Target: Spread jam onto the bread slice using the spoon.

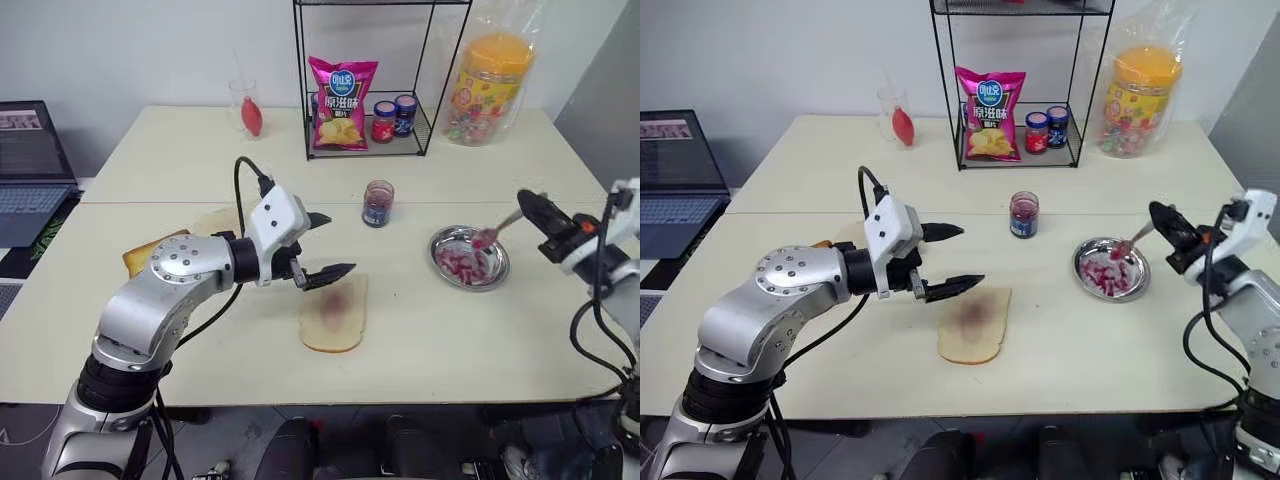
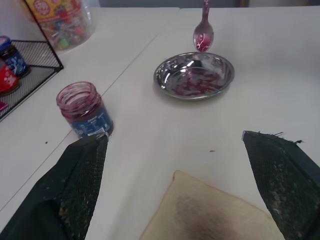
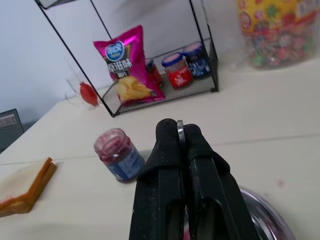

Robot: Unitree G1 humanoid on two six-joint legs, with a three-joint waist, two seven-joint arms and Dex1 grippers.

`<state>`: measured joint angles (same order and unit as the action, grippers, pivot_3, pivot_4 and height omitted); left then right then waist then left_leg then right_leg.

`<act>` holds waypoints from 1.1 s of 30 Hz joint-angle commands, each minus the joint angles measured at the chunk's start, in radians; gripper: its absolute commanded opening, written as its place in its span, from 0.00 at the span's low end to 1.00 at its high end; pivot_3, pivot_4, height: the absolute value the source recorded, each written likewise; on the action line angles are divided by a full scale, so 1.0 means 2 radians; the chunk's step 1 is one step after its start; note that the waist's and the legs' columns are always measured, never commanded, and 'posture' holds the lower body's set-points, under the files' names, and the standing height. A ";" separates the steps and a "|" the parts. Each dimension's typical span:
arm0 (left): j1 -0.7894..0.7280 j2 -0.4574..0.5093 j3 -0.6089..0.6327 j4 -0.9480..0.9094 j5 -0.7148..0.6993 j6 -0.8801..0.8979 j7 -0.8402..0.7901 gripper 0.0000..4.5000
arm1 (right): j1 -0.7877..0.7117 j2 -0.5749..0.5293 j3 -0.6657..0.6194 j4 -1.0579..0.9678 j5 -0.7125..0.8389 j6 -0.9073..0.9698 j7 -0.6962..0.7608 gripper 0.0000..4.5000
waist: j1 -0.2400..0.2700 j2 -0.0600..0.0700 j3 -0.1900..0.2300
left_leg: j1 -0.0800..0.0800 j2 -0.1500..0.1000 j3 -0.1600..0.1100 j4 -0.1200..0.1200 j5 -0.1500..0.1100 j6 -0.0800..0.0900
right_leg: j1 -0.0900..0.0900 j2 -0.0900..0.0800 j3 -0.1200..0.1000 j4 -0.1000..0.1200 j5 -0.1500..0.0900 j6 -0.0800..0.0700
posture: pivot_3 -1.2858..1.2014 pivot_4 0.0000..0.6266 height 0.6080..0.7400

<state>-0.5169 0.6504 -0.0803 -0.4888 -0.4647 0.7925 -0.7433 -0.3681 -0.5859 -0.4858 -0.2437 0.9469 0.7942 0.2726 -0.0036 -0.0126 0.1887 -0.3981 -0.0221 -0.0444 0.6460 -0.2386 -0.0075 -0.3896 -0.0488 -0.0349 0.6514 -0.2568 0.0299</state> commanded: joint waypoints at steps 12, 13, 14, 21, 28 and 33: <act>-0.022 0.001 0.025 -0.006 0.015 0.040 0.074 1.00 | -0.258 0.103 0.177 0.221 -0.194 -0.161 0.034 0.01 | 0.000 0.000 0.000 | 0.000 -0.001 0.001 0.000 0.000 0.000 | -0.001 0.000 0.000 0.002 0.001 -0.003 | 0.52 0.24 1.00; -0.023 0.002 0.024 -0.008 0.016 0.042 0.077 1.00 | -0.266 0.106 0.180 0.239 -0.202 -0.170 0.043 0.01 | 0.000 0.000 0.000 | 0.000 -0.001 0.001 0.000 0.000 0.000 | -0.002 0.000 0.000 0.003 0.001 -0.003 | 0.52 0.24 1.00; -0.024 0.001 0.023 -0.009 0.018 0.045 0.081 1.00 | -0.274 0.109 0.182 0.256 -0.208 -0.178 0.052 0.01 | 0.001 0.000 0.000 | -0.001 -0.001 0.001 0.000 0.000 0.000 | -0.003 0.000 0.000 0.003 0.001 -0.003 | 0.52 0.24 1.00; -0.025 -0.003 0.029 -0.009 0.018 0.060 0.102 1.00 | -0.316 0.131 0.198 0.353 -0.256 -0.236 0.099 0.01 | -0.001 0.000 0.000 | -0.001 -0.001 0.001 0.000 0.000 0.000 | -0.004 -0.002 0.001 0.004 0.002 -0.003 | 0.52 0.24 1.00; -0.015 0.005 0.033 -0.007 0.021 0.056 0.104 1.00 | -0.338 0.147 0.213 0.415 -0.296 -0.278 0.132 0.01 | -0.003 0.000 0.000 | -0.001 0.000 0.002 0.000 0.000 -0.001 | -0.005 -0.002 0.002 0.006 0.002 -0.003 | 0.52 0.24 1.00; 0.000 0.010 0.046 0.004 0.022 0.051 0.104 1.00 | -0.353 0.155 0.227 0.470 -0.336 -0.322 0.142 0.01 | -0.004 0.000 0.000 | -0.001 0.000 0.004 0.000 0.000 -0.001 | -0.007 -0.002 0.004 0.007 0.002 -0.003 | 0.52 0.24 1.00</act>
<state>-0.5217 0.6563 -0.0298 -0.4747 -0.4278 0.9127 -0.5350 -1.0212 -0.2743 -0.0434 0.6743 0.3153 0.2195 0.5412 -0.0116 -0.0133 0.1891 -0.4008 -0.0230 -0.0360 0.6451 -0.2376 -0.0093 -0.4038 -0.0528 -0.0253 0.6653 -0.2536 0.0244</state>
